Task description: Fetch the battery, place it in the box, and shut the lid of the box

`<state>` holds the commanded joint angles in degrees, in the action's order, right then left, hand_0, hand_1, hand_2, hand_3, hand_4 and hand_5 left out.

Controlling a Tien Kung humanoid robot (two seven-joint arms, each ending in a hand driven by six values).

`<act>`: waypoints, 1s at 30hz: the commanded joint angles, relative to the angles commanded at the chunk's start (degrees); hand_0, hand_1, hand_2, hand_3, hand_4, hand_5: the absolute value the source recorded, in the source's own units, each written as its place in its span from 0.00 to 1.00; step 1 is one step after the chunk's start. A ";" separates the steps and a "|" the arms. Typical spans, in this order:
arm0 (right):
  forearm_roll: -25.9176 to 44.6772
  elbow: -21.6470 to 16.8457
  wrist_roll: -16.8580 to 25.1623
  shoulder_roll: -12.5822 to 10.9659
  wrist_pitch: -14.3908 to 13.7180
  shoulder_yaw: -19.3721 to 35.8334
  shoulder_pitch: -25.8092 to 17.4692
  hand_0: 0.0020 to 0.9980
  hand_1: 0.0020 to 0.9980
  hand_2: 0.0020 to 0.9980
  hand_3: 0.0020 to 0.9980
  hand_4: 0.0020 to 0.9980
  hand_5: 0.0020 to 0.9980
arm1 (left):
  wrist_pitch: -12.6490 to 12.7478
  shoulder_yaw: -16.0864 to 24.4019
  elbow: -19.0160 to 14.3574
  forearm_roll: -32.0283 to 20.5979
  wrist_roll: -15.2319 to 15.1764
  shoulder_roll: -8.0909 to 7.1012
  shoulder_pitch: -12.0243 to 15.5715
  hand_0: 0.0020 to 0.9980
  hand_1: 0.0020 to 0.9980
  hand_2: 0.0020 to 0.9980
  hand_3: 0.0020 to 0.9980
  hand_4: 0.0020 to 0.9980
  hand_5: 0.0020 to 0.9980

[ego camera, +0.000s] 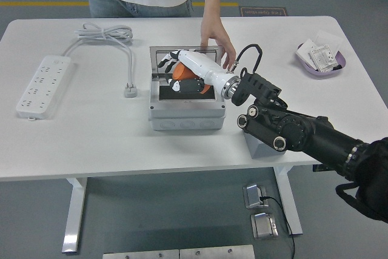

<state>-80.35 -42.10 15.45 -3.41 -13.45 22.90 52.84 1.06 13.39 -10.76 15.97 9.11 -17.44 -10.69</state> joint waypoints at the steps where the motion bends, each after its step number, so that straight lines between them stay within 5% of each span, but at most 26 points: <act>1: 0.13 0.03 0.13 -0.02 -0.02 0.09 -0.06 0.42 0.46 0.58 0.67 0.42 0.22 | 0.00 0.05 0.00 0.07 0.01 0.01 -0.02 0.63 0.68 0.64 0.62 0.66 0.19; 25: 1.30 1.45 2.27 -0.32 2.65 2.51 -1.56 0.41 0.42 0.54 0.65 0.50 0.26 | -0.43 0.35 -0.04 1.58 0.47 0.29 -0.47 0.63 0.68 0.64 0.62 0.66 0.19; 26: 1.30 1.54 2.29 -0.37 2.81 2.62 -1.59 0.43 0.43 0.54 0.67 0.74 0.35 | -0.47 0.40 -0.05 1.73 0.51 0.30 -0.48 0.63 0.68 0.63 0.62 0.66 0.19; 30: 1.22 1.93 2.21 -0.58 3.50 2.94 -1.70 0.43 0.43 0.54 0.67 0.74 0.35 | -0.56 0.29 -0.06 2.00 0.52 0.29 -0.62 0.63 0.68 0.63 0.62 0.66 0.19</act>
<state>-79.12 -40.17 17.67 -3.99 -9.95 25.85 51.14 0.50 13.68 -10.82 17.98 9.63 -17.15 -11.31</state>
